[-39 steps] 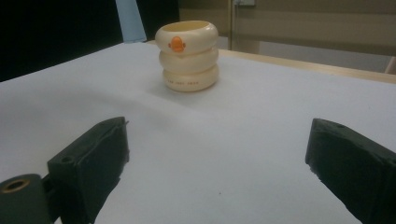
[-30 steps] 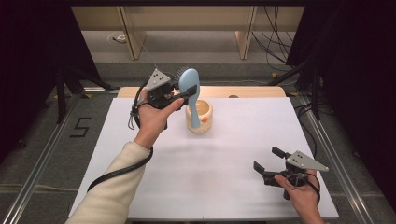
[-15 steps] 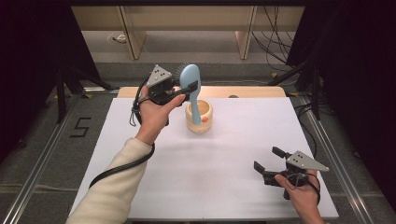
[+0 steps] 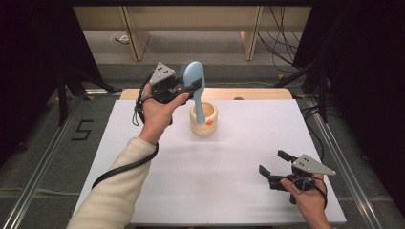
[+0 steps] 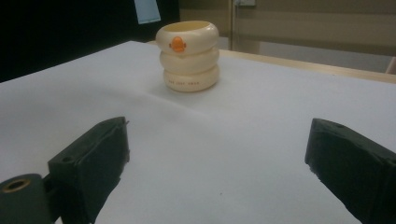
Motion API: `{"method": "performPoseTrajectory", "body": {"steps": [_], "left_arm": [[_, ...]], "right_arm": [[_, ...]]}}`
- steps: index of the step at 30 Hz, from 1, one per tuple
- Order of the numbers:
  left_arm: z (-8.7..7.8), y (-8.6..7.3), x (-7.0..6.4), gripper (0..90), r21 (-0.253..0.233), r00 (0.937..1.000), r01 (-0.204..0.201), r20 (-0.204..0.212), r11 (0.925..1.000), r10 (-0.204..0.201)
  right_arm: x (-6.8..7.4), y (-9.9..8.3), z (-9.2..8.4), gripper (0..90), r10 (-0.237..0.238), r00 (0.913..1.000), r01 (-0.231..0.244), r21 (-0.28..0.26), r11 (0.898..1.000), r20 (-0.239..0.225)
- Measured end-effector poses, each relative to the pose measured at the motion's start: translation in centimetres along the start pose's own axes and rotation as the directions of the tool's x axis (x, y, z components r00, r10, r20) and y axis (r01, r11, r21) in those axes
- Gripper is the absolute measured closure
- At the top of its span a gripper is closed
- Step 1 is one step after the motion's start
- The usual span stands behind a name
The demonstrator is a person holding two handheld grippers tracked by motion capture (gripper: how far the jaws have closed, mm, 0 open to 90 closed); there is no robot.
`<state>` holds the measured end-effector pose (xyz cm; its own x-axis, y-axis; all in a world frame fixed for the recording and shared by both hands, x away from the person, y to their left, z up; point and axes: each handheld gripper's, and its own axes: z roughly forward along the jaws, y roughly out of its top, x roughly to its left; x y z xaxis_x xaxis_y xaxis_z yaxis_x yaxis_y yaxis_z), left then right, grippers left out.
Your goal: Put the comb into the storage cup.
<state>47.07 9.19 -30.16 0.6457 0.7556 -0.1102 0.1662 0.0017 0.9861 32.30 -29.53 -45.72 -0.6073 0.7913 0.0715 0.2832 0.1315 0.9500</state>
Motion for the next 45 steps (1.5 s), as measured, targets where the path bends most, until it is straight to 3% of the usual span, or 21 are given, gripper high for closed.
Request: {"method": "performPoseTrajectory", "body": {"steps": [16,23,45], "left_arm": [[0.6,0.3,0.2,49.5,0.002,0.9999,-0.007,-0.012,1.0,0.007],[0.9,0.5,0.2,49.5,-0.004,0.9994,-0.032,-0.015,0.9995,0.032],[1.7,0.8,0.2,49.5,-0.006,0.9995,-0.028,-0.016,0.9996,0.028]], "right_arm": [[0.0,0.0,0.0,7.3,0.002,1.0,-0.002,-0.001,1.0,0.0],[-0.1,0.0,0.0,7.3,0.002,1.0,-0.002,0.0,1.0,0.0],[-0.1,0.0,0.0,7.2,0.003,1.0,-0.003,-0.003,1.0,0.001]]}}
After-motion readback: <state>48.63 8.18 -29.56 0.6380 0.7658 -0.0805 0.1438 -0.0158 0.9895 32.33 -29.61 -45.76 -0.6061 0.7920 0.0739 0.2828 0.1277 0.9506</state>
